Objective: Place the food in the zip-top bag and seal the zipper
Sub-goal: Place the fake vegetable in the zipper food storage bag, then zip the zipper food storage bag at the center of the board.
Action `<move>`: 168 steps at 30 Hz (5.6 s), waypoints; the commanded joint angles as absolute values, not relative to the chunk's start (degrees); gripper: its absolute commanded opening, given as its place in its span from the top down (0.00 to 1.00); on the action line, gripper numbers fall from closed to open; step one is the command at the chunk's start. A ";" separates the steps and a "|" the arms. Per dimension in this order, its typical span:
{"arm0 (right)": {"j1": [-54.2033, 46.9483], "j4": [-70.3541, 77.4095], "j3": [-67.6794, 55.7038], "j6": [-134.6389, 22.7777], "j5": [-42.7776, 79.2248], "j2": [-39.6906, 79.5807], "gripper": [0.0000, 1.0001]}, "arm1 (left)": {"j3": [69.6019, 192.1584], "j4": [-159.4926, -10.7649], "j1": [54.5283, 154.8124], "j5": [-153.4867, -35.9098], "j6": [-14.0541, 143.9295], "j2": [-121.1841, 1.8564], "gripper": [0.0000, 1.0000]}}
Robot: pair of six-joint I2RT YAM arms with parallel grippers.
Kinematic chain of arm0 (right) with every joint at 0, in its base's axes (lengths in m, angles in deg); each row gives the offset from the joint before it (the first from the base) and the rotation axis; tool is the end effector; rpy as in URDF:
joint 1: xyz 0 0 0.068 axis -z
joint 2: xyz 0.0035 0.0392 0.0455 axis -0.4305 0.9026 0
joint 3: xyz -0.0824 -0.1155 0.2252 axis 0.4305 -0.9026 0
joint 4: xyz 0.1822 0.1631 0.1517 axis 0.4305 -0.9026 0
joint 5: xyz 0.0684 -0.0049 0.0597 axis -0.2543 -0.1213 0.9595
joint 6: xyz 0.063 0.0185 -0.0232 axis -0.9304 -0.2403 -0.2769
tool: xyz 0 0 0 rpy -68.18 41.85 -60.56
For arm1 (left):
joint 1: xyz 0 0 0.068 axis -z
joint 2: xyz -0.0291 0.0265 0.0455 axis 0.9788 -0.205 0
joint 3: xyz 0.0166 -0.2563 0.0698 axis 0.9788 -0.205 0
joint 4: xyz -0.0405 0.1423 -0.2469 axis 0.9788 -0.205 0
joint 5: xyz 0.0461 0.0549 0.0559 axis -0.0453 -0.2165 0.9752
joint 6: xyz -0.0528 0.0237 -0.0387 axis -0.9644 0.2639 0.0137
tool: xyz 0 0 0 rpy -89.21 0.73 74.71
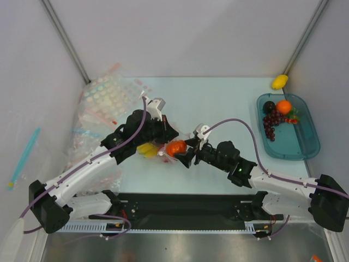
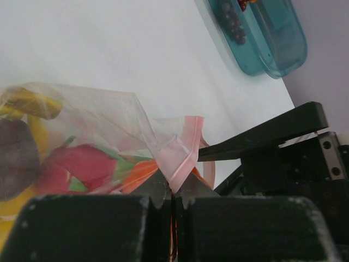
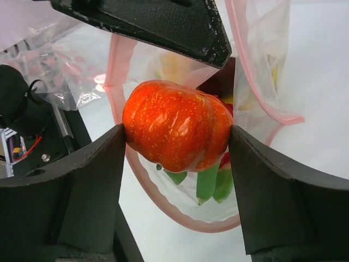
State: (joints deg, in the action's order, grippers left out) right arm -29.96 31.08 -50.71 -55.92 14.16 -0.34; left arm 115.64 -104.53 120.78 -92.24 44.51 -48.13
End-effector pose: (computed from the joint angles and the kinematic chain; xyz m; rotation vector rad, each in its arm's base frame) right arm 0.1624 0.2421 0.2473 -0.7443 1.5241 0.8782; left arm 0.2198 -0.2099 0.3175 0.2647 2.1009 -0.9145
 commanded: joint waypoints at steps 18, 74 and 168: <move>-34.70 26.71 -45.15 -49.29 12.26 -3.21 0.05 | 116.81 -100.23 121.41 -93.30 43.47 -44.99 0.99; -39.54 18.45 -37.94 -42.70 11.38 5.58 0.90 | 118.56 -100.59 122.12 -98.03 44.26 -48.33 0.94; -25.04 14.85 -46.56 -49.82 17.17 -31.08 0.46 | 108.46 -73.43 125.63 -116.14 56.92 -47.19 1.00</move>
State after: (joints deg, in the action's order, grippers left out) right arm -25.20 13.20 -48.39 -51.86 16.54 -31.42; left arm 106.44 -76.29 124.96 -115.01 55.65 -48.88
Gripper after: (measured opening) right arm 0.538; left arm 0.006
